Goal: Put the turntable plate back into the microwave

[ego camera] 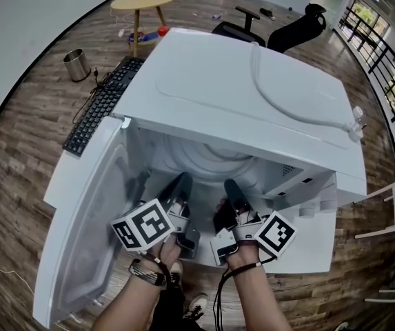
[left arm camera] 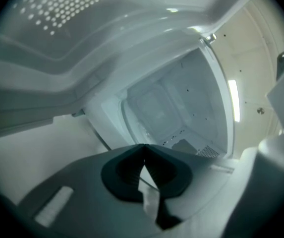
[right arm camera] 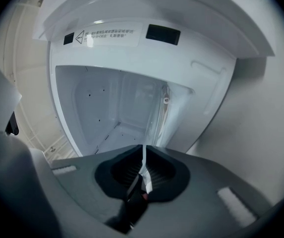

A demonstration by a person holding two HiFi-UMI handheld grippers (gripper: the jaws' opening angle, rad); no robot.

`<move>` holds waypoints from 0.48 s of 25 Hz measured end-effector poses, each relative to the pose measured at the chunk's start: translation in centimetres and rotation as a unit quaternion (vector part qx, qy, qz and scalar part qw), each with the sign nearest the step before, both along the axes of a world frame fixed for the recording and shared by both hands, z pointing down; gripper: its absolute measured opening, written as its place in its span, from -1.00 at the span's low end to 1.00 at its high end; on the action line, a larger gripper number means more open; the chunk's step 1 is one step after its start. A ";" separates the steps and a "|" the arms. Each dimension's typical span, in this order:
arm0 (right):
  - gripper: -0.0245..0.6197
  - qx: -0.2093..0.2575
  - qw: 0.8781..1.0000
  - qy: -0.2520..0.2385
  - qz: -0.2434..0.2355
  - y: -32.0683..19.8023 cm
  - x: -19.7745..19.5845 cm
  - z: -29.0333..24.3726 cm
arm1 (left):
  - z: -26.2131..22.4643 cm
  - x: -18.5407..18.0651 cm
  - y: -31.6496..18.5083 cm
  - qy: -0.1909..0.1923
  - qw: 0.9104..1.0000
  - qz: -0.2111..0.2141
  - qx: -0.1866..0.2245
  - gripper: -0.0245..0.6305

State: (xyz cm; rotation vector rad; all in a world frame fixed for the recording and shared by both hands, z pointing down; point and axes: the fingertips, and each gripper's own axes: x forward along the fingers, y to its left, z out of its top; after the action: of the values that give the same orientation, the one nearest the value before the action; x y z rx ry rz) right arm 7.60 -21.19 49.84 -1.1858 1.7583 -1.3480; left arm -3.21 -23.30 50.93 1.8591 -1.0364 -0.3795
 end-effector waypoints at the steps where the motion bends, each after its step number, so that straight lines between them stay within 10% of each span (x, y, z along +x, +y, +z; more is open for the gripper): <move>1: -0.85 0.002 1.000 -0.002 0.001 -0.1 0.0 -0.1 | 0.0 0.1 0.0 -0.001 1.000 0.003 0.001 -0.91; 12: -0.85 0.007 1.000 -0.004 0.001 -0.3 -0.2 -0.4 | -0.2 0.4 0.2 0.001 1.000 0.005 0.010 -0.91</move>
State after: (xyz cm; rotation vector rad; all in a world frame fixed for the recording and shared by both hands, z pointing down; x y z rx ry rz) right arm 7.37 -21.53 49.44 -1.1732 1.7576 -1.3364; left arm -2.86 -23.10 50.72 1.8797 -1.0241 -0.3869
